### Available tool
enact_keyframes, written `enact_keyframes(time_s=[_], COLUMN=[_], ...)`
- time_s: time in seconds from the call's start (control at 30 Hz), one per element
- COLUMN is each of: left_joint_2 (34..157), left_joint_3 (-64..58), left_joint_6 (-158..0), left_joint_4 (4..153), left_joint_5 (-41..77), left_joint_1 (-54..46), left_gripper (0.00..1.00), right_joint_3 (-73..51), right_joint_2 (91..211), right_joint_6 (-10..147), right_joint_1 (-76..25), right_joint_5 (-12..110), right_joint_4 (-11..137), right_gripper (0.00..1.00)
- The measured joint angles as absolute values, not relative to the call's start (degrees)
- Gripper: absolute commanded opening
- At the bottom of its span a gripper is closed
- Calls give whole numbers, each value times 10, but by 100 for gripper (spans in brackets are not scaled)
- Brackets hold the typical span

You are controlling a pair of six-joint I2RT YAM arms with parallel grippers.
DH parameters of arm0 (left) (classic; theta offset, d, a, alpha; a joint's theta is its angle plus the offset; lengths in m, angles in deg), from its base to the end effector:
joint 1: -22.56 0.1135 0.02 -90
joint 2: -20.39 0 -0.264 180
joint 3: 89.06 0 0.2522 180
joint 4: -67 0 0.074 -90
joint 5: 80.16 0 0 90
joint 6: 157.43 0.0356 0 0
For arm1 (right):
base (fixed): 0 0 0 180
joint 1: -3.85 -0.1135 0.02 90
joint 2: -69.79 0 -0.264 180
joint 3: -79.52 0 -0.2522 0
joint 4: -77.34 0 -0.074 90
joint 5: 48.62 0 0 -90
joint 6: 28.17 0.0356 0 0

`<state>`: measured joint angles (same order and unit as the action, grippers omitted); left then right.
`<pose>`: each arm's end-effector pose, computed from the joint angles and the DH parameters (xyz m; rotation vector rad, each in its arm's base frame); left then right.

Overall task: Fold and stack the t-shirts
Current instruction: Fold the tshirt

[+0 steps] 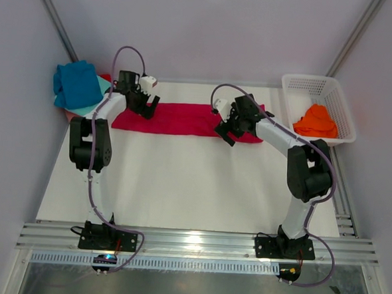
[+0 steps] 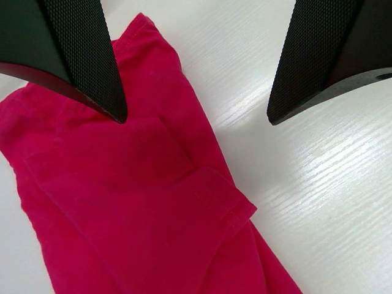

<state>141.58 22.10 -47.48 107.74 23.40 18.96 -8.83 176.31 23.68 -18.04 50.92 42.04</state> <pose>0.4723 -0.0381 0.2113 0.5961 2.3558 -0.1627 0.3770 0.1579 0.2181 -1.2795 2.0676 0.0762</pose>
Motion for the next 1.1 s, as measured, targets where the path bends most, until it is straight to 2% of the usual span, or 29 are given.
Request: enact_keyframes(time_s=[0.53, 1.1], left_joint_2=[1406, 1408], left_joint_3=[213, 223], left_joint_6=[-473, -486], left_joint_4=[1094, 1128], left_joint_5=[249, 320], left_joint_1=[177, 174], left_gripper=[99, 99], right_joint_3=[-97, -33], right_joint_2=[1772, 1856], right_joint_6=[228, 251], right_joint_1=[-180, -182], right_joint_5=[501, 448], right_joint_4=[427, 455], right_gripper=[100, 99])
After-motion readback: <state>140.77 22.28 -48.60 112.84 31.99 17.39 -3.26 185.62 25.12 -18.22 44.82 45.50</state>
